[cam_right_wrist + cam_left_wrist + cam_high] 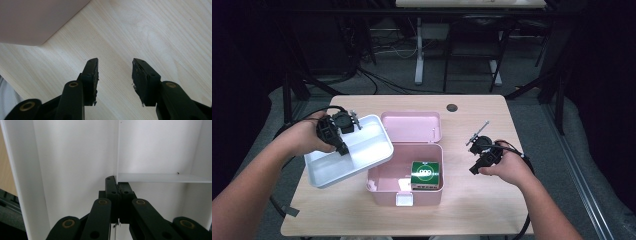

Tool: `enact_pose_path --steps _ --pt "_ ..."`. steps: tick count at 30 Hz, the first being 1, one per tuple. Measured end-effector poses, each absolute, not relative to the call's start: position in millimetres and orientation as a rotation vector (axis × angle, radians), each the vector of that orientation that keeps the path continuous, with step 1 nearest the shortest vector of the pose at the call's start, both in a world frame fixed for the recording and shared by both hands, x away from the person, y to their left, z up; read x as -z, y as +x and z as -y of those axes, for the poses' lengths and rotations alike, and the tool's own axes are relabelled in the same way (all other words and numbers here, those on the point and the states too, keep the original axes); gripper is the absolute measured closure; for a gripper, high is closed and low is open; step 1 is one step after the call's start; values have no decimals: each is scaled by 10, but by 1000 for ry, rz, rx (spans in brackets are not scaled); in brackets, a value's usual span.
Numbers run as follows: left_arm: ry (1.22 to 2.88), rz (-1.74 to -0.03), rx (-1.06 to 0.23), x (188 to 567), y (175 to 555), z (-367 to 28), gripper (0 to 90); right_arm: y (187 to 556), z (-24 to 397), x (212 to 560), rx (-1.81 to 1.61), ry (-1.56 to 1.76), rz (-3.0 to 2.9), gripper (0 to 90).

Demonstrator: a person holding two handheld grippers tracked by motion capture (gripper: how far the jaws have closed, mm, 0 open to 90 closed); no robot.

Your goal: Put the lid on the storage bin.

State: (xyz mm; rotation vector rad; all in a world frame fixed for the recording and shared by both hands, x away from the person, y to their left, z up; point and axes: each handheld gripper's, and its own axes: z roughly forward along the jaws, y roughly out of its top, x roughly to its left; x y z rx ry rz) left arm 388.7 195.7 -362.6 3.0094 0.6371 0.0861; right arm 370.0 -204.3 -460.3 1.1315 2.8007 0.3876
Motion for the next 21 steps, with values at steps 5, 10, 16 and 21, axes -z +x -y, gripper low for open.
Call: enact_pose_path --steps 5,10,16,21 --pt "3032 -561 -86 3641 3894 -1762 891 3701 2046 4608 -385 1127 -2797 564" --pt "3051 -484 -68 3675 3897 -1591 891 3698 2055 4627 -407 1130 -2784 563" --pt "3082 -407 -74 3758 3892 -1433 891 3699 2066 4629 -390 1136 -2797 562" --pt "3071 -356 -76 3774 3889 -1311 890 3698 2070 4648 -388 1132 -2805 562"
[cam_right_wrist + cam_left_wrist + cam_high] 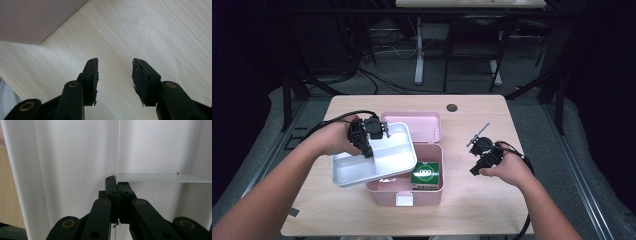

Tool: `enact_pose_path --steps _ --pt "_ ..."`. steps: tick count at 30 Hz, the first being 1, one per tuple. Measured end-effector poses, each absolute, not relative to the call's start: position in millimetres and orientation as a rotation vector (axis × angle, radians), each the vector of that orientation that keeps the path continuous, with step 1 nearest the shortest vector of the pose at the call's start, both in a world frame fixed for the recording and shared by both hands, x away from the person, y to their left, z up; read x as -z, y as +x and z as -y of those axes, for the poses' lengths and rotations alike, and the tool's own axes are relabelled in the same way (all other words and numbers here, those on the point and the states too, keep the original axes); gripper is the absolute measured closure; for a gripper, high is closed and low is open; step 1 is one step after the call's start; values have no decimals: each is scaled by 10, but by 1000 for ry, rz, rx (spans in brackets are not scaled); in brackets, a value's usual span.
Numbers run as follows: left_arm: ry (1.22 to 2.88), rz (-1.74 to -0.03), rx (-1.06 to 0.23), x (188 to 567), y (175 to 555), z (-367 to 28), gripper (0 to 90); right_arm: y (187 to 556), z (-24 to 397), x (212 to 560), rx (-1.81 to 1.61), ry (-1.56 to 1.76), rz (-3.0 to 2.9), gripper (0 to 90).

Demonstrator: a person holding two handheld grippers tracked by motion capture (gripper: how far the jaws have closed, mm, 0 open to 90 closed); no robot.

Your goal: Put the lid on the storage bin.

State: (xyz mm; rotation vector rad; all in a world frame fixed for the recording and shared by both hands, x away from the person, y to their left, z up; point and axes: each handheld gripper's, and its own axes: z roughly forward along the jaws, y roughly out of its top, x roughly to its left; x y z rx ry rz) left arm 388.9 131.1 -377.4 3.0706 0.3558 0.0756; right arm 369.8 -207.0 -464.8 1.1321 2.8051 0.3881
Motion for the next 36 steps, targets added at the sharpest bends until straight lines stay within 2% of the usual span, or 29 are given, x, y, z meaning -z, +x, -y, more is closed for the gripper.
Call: enact_pose_path --steps 13,23,36 --pt "3082 -170 -66 3875 3831 -902 891 3690 2109 4652 -416 1145 -2782 562" --pt "3094 -67 -79 3924 3793 -731 891 3695 2104 4654 -405 1146 -2794 562" --pt "3088 -27 -58 4058 3766 -589 890 3693 2094 4669 -403 1149 -2795 562"
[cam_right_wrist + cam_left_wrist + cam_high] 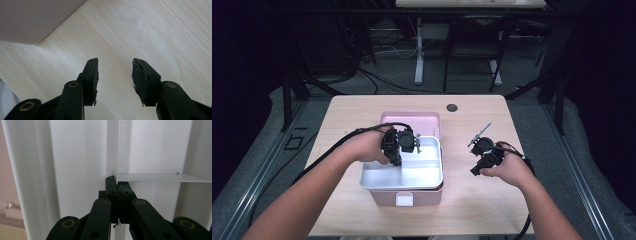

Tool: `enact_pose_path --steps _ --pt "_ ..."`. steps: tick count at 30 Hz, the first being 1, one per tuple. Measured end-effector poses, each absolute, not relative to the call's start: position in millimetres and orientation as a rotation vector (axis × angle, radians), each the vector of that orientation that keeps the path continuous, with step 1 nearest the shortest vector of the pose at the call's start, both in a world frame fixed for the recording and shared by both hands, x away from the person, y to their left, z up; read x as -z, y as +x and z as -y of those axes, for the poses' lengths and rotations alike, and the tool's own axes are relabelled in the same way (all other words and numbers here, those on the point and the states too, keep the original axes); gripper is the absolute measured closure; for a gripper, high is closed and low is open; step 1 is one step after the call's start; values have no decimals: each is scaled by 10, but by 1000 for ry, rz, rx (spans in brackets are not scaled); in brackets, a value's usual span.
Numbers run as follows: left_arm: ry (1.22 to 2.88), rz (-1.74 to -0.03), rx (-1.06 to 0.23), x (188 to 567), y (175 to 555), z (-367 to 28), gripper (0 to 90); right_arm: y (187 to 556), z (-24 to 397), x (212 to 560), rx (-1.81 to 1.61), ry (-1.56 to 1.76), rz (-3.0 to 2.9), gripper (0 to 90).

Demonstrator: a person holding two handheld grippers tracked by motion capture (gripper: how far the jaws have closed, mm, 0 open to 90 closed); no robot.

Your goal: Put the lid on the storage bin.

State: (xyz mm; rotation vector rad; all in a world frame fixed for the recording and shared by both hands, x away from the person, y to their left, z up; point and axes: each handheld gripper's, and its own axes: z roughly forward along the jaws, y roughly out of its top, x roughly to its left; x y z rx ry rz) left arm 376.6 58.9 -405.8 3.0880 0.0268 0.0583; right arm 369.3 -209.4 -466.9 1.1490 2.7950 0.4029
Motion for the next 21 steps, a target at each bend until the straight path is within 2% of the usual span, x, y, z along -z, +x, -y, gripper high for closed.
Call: enact_pose_path --steps 8,21 --pt "3115 6 -90 4197 3777 -525 888 3693 2088 4689 -415 1146 -2789 561" --pt "3094 -13 -57 4370 3807 -509 887 3717 2092 4723 -395 1154 -2800 559"
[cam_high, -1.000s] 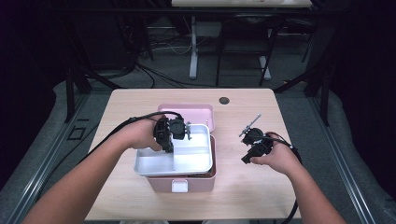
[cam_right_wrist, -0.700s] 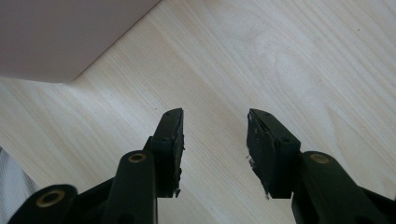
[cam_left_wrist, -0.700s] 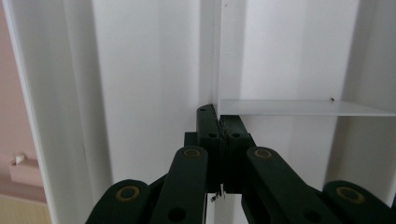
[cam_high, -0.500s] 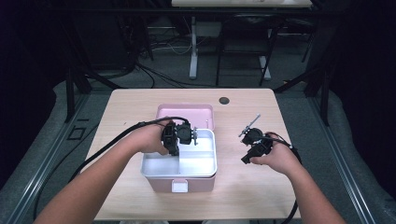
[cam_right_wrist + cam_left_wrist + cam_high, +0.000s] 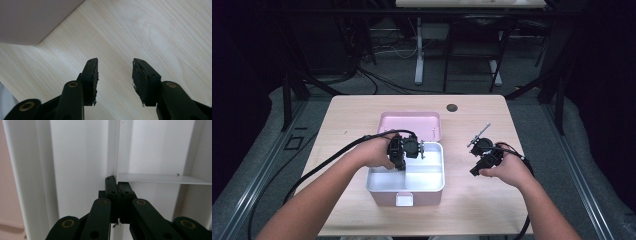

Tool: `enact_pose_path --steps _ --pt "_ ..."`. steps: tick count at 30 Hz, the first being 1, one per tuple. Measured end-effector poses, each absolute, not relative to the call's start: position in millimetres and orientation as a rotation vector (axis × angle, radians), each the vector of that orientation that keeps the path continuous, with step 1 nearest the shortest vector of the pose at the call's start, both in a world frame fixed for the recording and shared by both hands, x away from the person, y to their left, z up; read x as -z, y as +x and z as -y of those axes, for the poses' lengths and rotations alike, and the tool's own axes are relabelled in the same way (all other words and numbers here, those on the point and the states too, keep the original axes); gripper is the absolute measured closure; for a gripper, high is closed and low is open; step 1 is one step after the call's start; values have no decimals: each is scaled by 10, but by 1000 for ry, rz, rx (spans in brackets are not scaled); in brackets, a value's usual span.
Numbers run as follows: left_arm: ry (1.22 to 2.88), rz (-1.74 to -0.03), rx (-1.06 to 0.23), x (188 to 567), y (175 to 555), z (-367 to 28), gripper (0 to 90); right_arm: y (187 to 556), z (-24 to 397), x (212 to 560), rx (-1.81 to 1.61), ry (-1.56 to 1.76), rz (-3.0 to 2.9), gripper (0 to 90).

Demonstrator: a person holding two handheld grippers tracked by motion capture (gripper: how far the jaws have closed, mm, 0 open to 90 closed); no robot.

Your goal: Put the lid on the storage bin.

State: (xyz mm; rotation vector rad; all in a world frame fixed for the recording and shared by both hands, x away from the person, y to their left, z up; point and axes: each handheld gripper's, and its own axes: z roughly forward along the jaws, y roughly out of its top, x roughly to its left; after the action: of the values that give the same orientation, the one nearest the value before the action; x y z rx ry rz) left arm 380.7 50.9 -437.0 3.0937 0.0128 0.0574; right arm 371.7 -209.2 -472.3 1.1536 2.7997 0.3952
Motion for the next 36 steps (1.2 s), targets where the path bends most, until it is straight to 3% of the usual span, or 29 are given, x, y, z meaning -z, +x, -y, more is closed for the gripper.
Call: enact_pose_path --steps 22,36 --pt "3124 -61 -77 4398 3787 -467 860 3779 1953 4731 -455 1161 -2773 534" --pt "3125 -61 -90 4400 3779 -463 858 4010 1744 4646 -564 1284 -2677 525"
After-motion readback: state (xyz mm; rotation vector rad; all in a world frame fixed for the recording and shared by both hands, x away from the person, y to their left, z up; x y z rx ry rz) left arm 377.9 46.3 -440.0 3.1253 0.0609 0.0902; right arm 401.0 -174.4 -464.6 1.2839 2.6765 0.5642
